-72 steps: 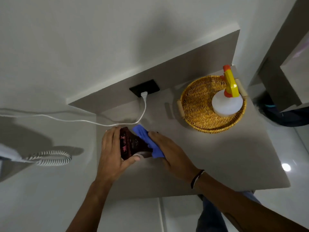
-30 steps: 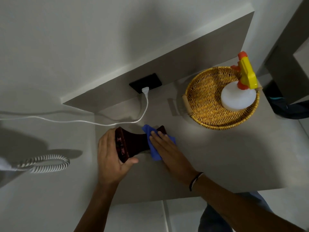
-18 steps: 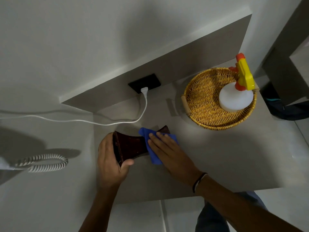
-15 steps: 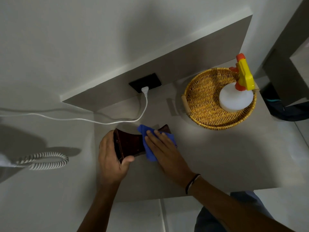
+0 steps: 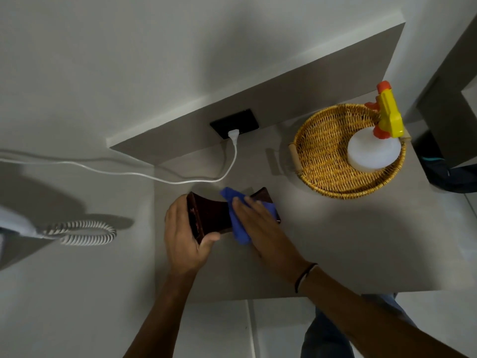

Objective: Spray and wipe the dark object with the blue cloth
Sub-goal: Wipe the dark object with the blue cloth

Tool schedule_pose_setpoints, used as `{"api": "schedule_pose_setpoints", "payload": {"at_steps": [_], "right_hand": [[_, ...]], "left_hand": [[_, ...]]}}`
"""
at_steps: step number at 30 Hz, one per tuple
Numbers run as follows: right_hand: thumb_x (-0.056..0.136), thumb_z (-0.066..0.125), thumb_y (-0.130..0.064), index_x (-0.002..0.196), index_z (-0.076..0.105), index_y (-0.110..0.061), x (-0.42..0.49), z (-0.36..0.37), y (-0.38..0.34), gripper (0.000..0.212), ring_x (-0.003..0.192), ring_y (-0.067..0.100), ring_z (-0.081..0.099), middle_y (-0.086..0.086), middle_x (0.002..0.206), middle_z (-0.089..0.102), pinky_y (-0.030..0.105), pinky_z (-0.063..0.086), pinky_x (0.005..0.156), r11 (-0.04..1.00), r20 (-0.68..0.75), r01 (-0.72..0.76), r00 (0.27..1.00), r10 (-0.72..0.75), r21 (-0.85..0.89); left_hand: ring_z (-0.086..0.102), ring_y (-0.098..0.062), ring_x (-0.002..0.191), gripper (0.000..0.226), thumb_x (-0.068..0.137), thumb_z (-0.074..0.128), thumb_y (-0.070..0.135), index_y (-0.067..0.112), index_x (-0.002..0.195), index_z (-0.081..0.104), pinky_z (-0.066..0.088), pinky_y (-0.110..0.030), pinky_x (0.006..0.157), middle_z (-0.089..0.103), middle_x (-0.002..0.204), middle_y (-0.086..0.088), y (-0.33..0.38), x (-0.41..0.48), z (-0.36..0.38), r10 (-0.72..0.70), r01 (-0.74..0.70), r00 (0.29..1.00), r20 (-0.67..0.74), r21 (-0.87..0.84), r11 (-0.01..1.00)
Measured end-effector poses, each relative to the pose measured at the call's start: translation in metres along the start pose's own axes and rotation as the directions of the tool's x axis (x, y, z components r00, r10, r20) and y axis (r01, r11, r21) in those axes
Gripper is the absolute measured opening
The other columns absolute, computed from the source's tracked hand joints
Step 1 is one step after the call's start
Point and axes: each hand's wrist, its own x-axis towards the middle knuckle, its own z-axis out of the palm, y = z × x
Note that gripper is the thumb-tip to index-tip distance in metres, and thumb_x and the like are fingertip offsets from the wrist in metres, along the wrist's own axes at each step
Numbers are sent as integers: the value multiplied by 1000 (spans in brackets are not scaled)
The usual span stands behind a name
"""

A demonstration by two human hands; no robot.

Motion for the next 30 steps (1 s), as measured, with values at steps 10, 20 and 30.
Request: {"api": "schedule_pose_setpoints", "payload": {"at_steps": [10, 20, 30], "right_hand": [[89, 65, 5, 159, 35, -3, -18, -13, 39, 77, 155, 39, 33, 18, 167, 33, 55, 30, 127, 996, 184, 5, 983, 13, -94], [90, 69, 12, 155, 36, 3, -14, -43, 51, 74, 154, 37, 33, 21, 164, 36, 62, 34, 123, 952, 62, -234, 972, 226, 199], [97, 64, 7, 155, 36, 3, -30, -48, 54, 65, 155, 34, 32, 15, 165, 32, 52, 24, 130, 941, 70, -216, 976, 205, 261]], "left_hand": [[59, -43, 119, 108, 89, 44, 86, -8, 142, 54, 46, -47, 102, 62, 130, -25, 14, -4, -19, -210, 212, 975, 76, -14, 977], [52, -44, 126, 116, 87, 40, 91, 6, 164, 23, 44, -61, 98, 51, 142, -25, 86, 34, 4, -486, 405, 868, 101, 423, 811], [19, -41, 161, 129, 71, 14, 108, 28, 170, -5, 27, -68, 120, 5, 179, -13, 60, 36, -15, -486, 423, 816, 313, 250, 871]]}}
